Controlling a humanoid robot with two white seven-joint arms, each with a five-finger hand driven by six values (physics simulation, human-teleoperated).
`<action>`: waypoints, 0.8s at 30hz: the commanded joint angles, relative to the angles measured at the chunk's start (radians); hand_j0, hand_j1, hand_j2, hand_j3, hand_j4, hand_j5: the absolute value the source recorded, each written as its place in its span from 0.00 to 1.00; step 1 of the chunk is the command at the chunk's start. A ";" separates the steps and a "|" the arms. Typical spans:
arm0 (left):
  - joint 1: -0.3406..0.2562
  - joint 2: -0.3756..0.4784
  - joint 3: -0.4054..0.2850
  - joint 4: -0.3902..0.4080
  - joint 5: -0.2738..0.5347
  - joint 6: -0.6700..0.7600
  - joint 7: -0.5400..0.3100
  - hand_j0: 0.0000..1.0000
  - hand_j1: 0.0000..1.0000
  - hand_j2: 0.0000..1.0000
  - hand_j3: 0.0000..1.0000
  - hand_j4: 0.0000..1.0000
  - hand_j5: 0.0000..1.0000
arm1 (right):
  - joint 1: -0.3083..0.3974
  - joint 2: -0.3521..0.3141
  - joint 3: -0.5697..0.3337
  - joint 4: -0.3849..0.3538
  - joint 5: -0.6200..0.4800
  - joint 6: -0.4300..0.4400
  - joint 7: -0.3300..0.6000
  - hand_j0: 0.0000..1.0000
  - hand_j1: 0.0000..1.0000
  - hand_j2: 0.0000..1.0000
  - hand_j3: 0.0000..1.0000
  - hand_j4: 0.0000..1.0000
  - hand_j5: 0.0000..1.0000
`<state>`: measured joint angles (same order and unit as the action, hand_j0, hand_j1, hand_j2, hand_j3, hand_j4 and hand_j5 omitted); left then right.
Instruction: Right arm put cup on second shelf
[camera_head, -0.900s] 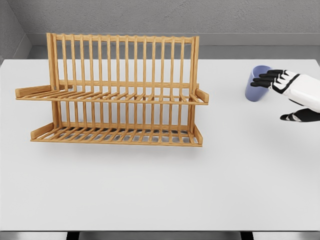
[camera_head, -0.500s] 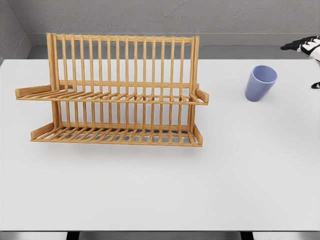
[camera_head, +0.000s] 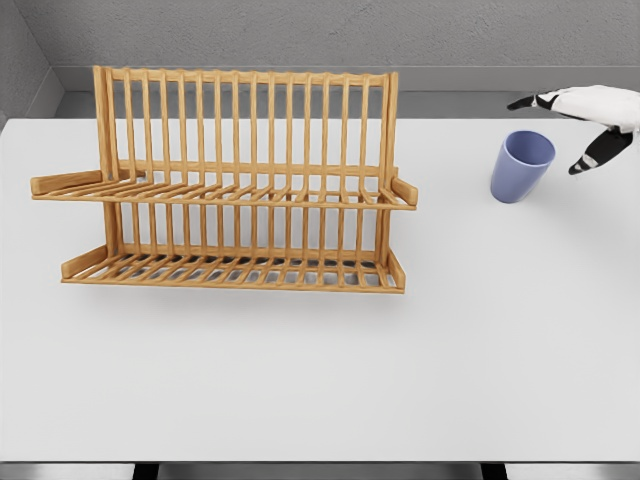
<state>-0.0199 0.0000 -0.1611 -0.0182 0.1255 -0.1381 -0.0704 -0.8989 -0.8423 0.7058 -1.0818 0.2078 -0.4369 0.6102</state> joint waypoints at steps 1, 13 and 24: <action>0.000 0.000 0.000 0.000 0.000 0.000 0.000 1.00 1.00 1.00 1.00 1.00 1.00 | 0.000 0.025 0.037 0.046 0.002 0.001 0.001 1.00 1.00 1.00 1.00 1.00 1.00; 0.000 0.000 0.000 0.000 0.000 0.000 0.000 1.00 1.00 1.00 1.00 1.00 1.00 | -0.037 0.094 0.040 0.141 0.036 0.001 0.001 1.00 1.00 1.00 1.00 1.00 1.00; 0.000 0.000 0.000 0.000 0.000 0.000 0.000 1.00 1.00 1.00 1.00 1.00 1.00 | -0.058 0.129 0.041 0.214 0.058 0.001 0.001 1.00 1.00 1.00 1.00 1.00 1.00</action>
<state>-0.0199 0.0000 -0.1612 -0.0183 0.1255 -0.1381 -0.0704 -0.9587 -0.7202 0.7482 -0.8810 0.2674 -0.4367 0.6112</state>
